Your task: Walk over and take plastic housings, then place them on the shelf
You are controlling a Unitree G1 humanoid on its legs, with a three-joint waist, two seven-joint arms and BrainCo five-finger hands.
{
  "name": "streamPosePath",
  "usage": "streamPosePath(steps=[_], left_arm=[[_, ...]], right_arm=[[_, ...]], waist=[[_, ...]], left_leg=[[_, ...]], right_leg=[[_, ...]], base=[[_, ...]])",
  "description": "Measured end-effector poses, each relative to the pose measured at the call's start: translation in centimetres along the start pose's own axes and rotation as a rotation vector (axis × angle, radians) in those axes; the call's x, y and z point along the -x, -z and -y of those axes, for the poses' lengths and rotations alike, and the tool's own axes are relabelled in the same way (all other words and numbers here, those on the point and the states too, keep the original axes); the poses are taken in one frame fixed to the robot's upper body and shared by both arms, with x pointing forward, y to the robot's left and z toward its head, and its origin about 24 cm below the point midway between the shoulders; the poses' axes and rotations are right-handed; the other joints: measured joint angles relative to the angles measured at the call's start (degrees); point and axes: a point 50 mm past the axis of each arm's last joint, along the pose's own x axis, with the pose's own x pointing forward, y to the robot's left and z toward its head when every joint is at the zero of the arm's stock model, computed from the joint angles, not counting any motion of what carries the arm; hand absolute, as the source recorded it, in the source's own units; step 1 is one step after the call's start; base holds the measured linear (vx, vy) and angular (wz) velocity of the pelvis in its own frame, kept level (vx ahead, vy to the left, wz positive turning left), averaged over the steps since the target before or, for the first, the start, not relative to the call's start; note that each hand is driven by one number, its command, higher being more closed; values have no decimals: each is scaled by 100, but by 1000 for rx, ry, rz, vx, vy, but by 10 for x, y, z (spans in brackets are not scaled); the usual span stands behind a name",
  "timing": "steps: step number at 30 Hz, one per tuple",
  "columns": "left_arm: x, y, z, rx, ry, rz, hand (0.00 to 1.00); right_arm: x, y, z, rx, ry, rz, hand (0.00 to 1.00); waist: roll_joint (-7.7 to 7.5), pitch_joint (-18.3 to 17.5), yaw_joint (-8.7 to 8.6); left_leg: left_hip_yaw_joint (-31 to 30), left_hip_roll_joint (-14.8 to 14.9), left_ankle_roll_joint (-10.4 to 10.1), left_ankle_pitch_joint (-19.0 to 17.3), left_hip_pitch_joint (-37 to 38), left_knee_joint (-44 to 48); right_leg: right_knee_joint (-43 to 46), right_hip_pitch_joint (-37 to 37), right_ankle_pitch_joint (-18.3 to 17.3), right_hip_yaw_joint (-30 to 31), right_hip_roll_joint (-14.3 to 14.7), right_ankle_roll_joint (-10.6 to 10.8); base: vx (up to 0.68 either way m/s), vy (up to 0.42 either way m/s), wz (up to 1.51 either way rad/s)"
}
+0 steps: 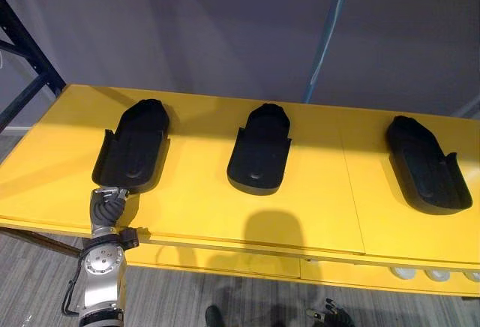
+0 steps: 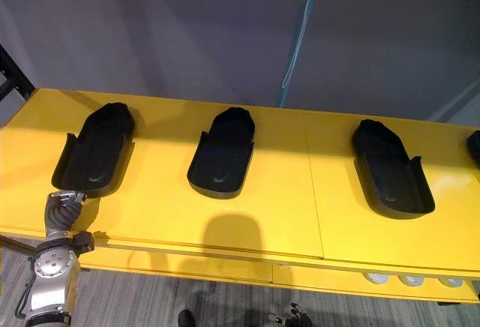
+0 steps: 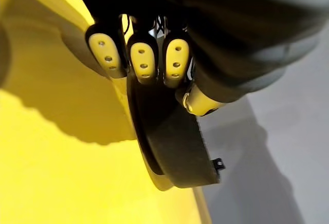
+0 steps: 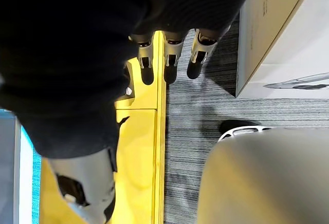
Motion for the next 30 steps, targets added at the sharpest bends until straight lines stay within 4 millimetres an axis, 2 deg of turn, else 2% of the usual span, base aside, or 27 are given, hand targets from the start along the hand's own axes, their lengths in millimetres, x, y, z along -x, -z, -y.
streamPosePath(steps=[9, 19, 25, 30], left_arm=[[-12, 0, -6, -71, -6, -15, 100], [-12, -1, -3, -68, 0, -8, 100], [2, -27, 1, -2, -4, 125, 100], [17, -38, -16, 77, -74, 194, 100]], right_arm=[[0, -1, 0, 2, -1, 4, 0], [0, -1, 0, 2, -1, 4, 0], [0, 0, 0, 0, 1, 3, 0], [0, 1, 1, -11, 7, -9, 0]], waist=[[6, 5, -40], [6, 6, -38], [11, 9, -20], [25, 17, 42]], left_leg=[[60, 7, -4, -13, 12, 0], [54, -8, 6, -23, 17, 0], [-69, -28, 12, -17, 28, 0], [-165, -43, 32, 0, 56, 0]], right_leg=[[4, -8, -1, 22, 0, 1], [4, 0, -7, 16, -13, 10], [7, 68, -18, -86, -24, 25], [7, 147, -21, -186, -28, 26]], base=[[-12, 3, -2], [0, 0, 0], [-6, 0, 9], [-22, -1, 11]])
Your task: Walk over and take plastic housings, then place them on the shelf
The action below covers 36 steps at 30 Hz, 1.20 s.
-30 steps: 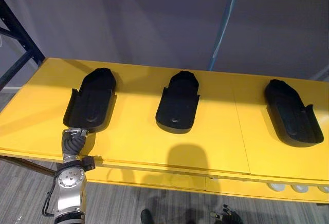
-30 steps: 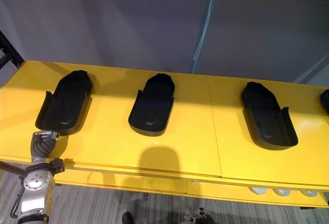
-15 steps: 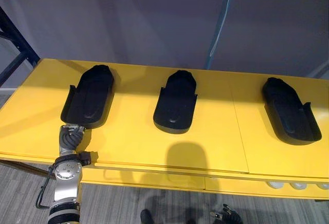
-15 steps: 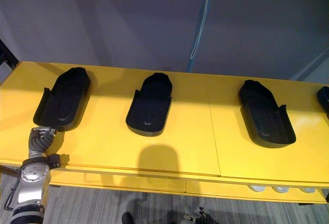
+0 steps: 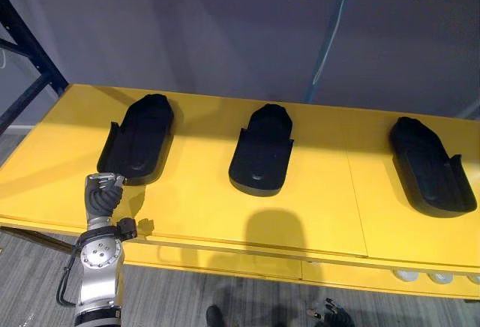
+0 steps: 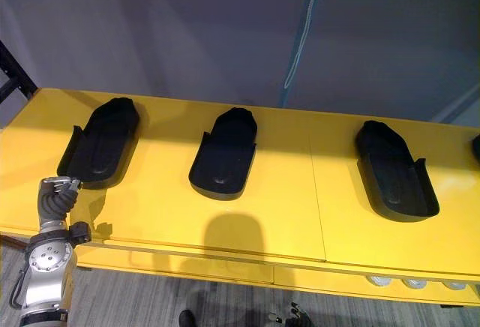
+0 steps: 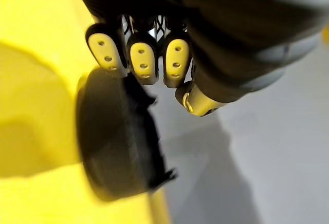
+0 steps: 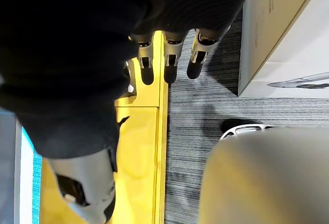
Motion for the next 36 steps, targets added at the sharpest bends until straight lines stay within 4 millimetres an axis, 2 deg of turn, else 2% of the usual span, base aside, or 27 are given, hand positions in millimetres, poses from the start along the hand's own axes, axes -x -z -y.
streamPosePath(steps=[3, 6, 9, 10, 14, 15, 16, 18, 20, 22, 26, 29, 32, 36], left_arm=[[4, -4, -24, 17, -82, 26, 100], [9, -2, -53, 0, -190, 19, 100], [18, 12, -72, -15, -251, -49, 100], [22, 19, -75, -24, -260, -82, 0], [49, 61, -90, -71, -285, -303, 0], [63, 80, -94, -83, -288, -412, 0], [69, 87, -94, -86, -281, -456, 0], [96, 117, -88, -87, -226, -638, 0], [120, 135, -79, -72, -174, -759, 0], [144, 151, -61, -66, -93, -876, 0], [172, 165, -28, -45, 26, -992, 0], [182, 169, -9, -47, 93, -1031, 0], [198, 173, 12, -59, 204, -1083, 0], [199, 173, 31, -70, 290, -1079, 0]], right_arm=[[0, 2, 1, -7, 0, -7, 0], [0, 3, 2, -12, 5, -12, 0], [0, 3, 3, -24, 13, -18, 0], [0, 3, 4, -27, 15, -20, 0], [-2, -4, 2, -24, 10, -7, 0], [-3, -6, 1, -17, 6, -4, 0], [-3, -6, 0, -14, 3, -3, 0], [-3, -6, -2, -4, 1, -3, 0], [-4, -8, -5, -2, -3, 0, 0], [-4, -7, -8, 8, -11, -2, 0], [-4, -7, -8, 4, -1, -3, 0], [-3, -4, -7, 1, 14, -11, 0], [-4, -4, -6, -3, 32, -20, 0], [-5, -5, -4, -17, 53, -19, 0]], waist=[[16, 9, 33], [23, 13, 142], [37, 9, 263], [38, 5, 277], [24, -11, 338], [12, -26, 338], [5, -32, 334], [-5, -39, 338], [-19, -46, 337], [-27, -51, 333], [-59, -70, 250], [-78, -82, 233], [-86, -87, 112], [-79, -89, 56]], left_leg=[[-128, -30, 24, 18, 17, -1], [-281, -68, 51, 42, 16, -1], [-455, -125, 63, 50, 31, -2], [-516, -146, 69, 53, 32, -2], [-598, -195, 90, 66, 41, -2], [-640, -217, 96, 62, 69, -2], [-650, -223, 101, 58, 82, -2], [-655, -243, 82, 6, 140, -3], [-595, -243, 91, -9, 151, -3], [-541, -242, 147, -50, 166, -3], [-446, -240, 142, -72, 232, -3], [-339, -229, 122, -91, 238, -2], [-198, -234, 115, -101, 290, -1], [-34, -218, 84, -127, 334, 0]], right_leg=[[2, 86, -30, -141, -20, 9], [13, 130, -73, -297, -39, 17], [13, 265, -112, -464, -70, 38], [12, 302, -118, -520, -80, 41], [12, 365, -124, -619, -114, 45], [12, 416, -125, -657, -129, 45], [12, 437, -124, -675, -135, 45], [32, 502, -125, -724, -162, 47], [35, 490, -125, -706, -175, 48], [46, 488, -131, -637, -187, 60], [120, 467, -179, -556, -216, 129], [123, 387, -182, -414, -217, 134], [125, 376, -182, -260, -233, 135], [123, 331, -182, -107, -232, 136]], base=[[-33, -3, 23], [-46, -3, 26], [-8, -5, 31], [3, -10, 43], [1, 5, 15], [-4, 6, 12], [-8, 9, 15], [-9, 9, 4], [-38, 27, -10], [-51, 26, -13], [-32, 12, -13], [-11, 18, -20], [41, 20, -23], [25, 6, -23]])
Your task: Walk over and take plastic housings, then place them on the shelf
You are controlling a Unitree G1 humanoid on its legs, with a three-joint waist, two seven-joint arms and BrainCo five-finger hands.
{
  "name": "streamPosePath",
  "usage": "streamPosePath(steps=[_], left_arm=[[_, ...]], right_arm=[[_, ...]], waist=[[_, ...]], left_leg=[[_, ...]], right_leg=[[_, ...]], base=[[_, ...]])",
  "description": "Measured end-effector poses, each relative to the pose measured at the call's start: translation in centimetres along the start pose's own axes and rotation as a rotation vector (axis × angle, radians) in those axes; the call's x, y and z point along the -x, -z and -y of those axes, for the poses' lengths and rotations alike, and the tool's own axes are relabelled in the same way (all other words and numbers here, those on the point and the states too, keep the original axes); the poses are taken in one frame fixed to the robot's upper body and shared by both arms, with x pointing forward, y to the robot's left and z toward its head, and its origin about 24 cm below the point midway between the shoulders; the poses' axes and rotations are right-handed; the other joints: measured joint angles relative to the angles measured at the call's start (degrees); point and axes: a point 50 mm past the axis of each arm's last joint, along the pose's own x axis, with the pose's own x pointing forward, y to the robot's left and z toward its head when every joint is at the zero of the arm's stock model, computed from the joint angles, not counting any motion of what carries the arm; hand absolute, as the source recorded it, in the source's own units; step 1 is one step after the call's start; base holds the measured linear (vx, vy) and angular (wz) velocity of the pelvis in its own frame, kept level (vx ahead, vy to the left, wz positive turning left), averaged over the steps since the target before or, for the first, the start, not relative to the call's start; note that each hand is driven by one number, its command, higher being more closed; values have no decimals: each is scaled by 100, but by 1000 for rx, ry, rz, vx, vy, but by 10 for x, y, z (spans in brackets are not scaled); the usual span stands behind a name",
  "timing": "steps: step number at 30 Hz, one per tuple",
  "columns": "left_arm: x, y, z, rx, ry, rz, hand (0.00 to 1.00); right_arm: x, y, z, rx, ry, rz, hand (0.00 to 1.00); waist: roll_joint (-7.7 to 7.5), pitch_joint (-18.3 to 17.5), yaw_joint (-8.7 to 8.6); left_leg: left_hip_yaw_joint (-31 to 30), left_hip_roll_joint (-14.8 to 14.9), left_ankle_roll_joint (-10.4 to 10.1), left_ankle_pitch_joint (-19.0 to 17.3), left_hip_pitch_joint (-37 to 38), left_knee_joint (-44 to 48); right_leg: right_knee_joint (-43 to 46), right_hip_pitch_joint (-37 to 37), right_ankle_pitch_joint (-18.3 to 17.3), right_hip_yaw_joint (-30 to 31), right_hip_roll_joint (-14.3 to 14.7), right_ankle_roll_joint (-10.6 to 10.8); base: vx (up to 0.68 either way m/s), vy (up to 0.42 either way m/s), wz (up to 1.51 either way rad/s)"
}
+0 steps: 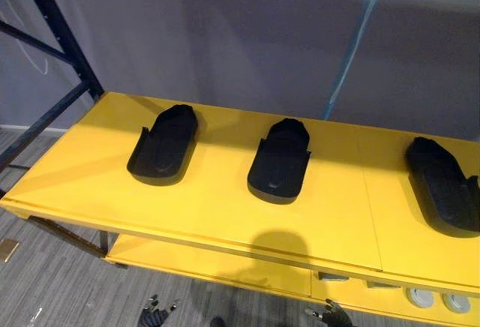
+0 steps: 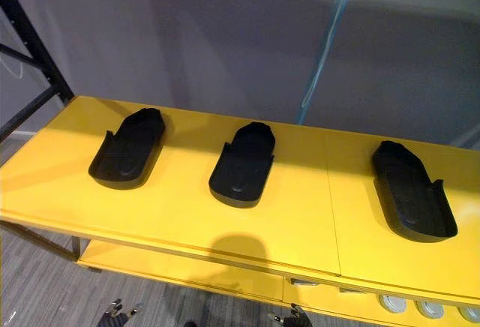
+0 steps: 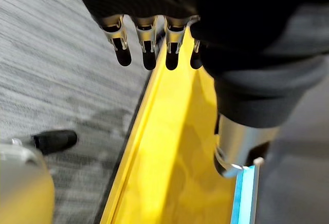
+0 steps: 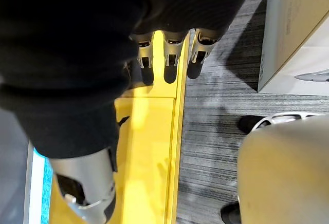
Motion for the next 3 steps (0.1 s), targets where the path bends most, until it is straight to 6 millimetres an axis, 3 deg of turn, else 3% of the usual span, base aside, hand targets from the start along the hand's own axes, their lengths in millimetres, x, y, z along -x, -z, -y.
streamPosePath(steps=[3], left_arm=[[-2, -4, 4, -29, 14, 9, 0]], right_arm=[[-2, -8, 0, -5, 7, 18, 0]], waist=[[12, 0, -94]], left_leg=[[138, 36, -9, -5, 26, 0]], right_leg=[[6, -40, 1, 127, 22, 0]], base=[[-2, -12, -20]])
